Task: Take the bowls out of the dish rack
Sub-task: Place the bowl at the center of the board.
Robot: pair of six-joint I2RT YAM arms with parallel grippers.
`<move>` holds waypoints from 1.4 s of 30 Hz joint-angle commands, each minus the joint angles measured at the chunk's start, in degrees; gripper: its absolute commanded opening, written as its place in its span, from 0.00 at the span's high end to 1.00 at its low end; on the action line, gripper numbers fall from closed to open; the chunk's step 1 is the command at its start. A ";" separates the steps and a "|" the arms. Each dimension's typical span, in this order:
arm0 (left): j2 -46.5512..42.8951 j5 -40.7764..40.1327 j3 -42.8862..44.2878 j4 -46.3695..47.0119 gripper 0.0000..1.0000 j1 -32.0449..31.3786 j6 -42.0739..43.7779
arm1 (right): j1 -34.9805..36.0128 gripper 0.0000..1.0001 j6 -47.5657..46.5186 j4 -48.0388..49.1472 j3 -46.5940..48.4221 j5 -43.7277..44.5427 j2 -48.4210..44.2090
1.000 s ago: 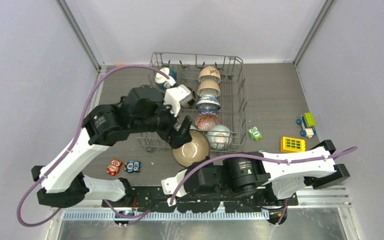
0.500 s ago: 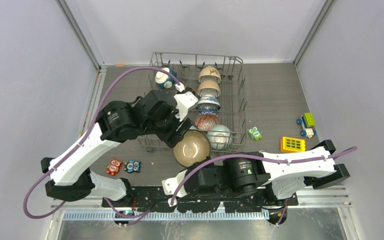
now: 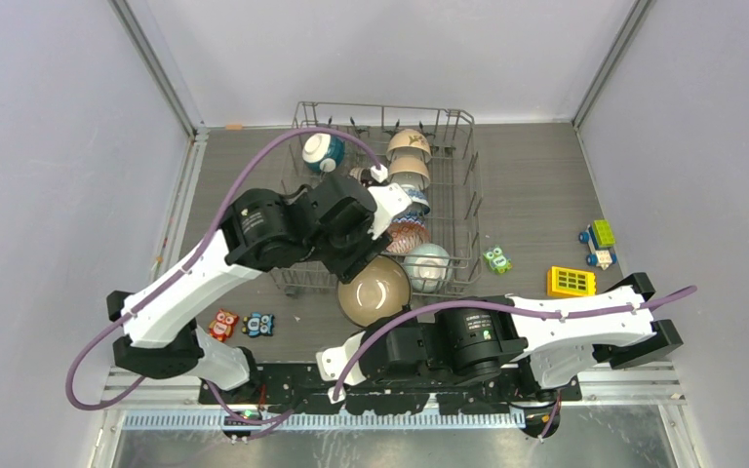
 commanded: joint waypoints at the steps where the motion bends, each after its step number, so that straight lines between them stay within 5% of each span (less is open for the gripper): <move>1: 1.82 -3.22 2.59 -2.80 0.55 -1.81 0.89 | 0.23 0.99 -1.31 1.92 1.51 2.77 -1.09; 10: 3.13 -4.37 3.13 -3.35 0.67 -2.82 0.80 | 0.20 0.99 -1.29 1.91 1.25 2.78 -1.46; 22: 3.63 -4.41 4.78 -3.27 1.00 -3.05 0.38 | 0.85 0.97 -1.56 1.78 0.01 3.33 -1.82; 28: 3.46 -3.51 5.29 -2.75 1.00 -3.10 0.12 | 1.13 0.45 -0.23 1.38 0.09 2.83 -1.64; 32: 2.94 -3.74 5.54 -1.85 1.00 -3.10 -0.36 | 1.21 0.25 1.58 1.35 1.61 1.74 -1.64; 33: 2.87 -4.22 5.59 -1.60 1.00 -3.06 -0.53 | 1.17 0.08 2.26 1.37 2.63 1.26 -1.64; 34: 2.73 -4.98 5.72 -1.31 1.00 -3.10 -0.76 | 1.13 0.01 3.17 1.45 4.44 0.75 -1.68; 42: -1.91 -13.16 4.26 7.01 1.00 2.52 -4.32 | 1.14 0.00 11.78 19.92 4.96 1.98 -11.70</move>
